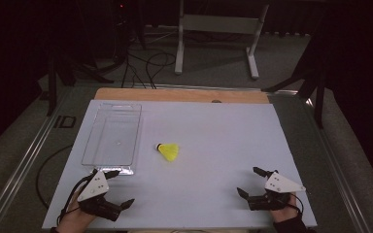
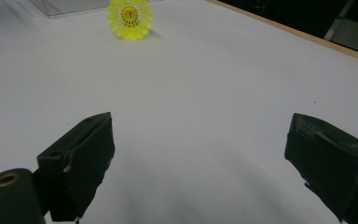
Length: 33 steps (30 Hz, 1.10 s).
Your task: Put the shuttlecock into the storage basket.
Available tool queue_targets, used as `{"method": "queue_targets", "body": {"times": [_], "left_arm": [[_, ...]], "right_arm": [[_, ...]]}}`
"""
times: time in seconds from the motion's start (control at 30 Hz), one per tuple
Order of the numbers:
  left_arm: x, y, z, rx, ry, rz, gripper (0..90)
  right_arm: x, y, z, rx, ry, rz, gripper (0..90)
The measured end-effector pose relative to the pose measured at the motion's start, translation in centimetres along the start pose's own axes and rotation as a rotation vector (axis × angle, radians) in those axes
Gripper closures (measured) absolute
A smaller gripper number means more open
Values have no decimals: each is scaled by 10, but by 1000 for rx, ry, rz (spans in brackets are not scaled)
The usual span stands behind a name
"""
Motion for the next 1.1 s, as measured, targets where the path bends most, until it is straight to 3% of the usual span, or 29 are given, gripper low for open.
{"method": "queue_targets", "body": {"times": [0.1,0.2,0.27,0.33,0.9,1.1], "left_arm": [[-3,2,-1,2,-29,7,0],[-2,6,-4,36,-113,83,0],[-3,7,-6,19,-142,46,0],[-5,9,-7,31,-164,37,0],[-23,25,-21,127,-431,9,0],[-29,28,-26,144,-478,-9,0]], "right_arm": [[0,0,0,-1,-1,-3,84],[1,0,0,-6,-5,-5,84],[1,0,0,-8,-7,-2,84],[1,0,0,-7,-6,-3,84],[2,-1,-2,-17,-13,-6,84],[2,-1,-2,-20,-15,-7,84]]}}
Point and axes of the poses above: each handheld gripper's, and its own axes: z roughly backward along the jaws, x roughly out of its underside, y roughly to its right, the point moved 9 cm from there along -z, roughly forward along the jaws, and after that the axes turned 12 degrees about z, right-handed, at the moved point
